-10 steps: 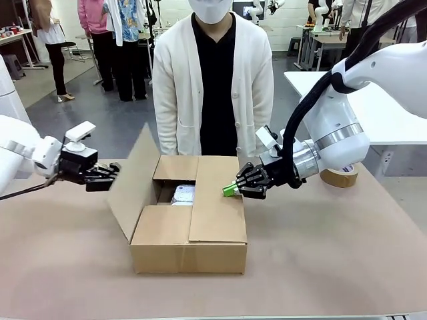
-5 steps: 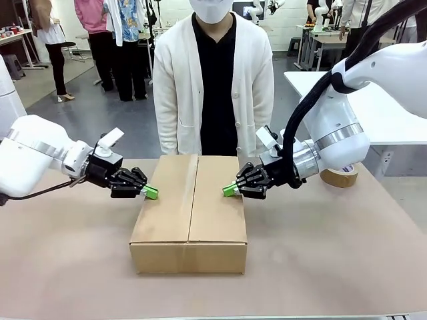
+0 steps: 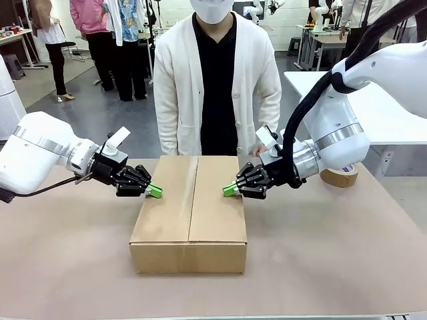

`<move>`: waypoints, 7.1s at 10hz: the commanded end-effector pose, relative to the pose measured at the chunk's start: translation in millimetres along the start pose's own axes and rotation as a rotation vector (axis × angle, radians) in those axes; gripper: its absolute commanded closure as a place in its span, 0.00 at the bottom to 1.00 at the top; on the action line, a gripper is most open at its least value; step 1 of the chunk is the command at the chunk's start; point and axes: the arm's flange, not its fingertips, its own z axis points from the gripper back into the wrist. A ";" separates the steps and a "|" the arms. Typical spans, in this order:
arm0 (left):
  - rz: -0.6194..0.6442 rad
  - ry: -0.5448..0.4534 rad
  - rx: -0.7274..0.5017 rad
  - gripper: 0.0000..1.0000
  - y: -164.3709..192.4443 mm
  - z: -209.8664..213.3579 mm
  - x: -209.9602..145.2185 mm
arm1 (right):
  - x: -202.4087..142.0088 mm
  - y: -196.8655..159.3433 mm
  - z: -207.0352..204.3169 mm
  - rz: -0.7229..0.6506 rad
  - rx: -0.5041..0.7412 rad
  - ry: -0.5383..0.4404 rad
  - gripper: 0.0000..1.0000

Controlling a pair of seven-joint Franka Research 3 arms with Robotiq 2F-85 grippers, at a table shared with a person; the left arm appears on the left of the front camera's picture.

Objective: Wrap the clocks to prevent damage.
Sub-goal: Push the left (or right) flap of the Package Box to close it, then after the human seals the box with tape, release both hands from the side flaps of the Package Box.

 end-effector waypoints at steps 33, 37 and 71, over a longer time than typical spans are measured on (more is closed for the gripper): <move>0.004 -0.005 0.003 1.00 0.3 -0.2 -0.8 | -3.7 0.3 -1.8 -0.014 -0.013 -0.001 0.99; 0.004 -0.005 0.003 1.00 0.3 -0.2 -0.8 | -3.7 0.3 -1.8 -0.014 -0.013 -0.001 0.99; 0.004 -0.005 0.003 1.00 0.3 -0.2 -0.8 | -3.7 0.3 -1.8 -0.014 -0.013 -0.001 0.99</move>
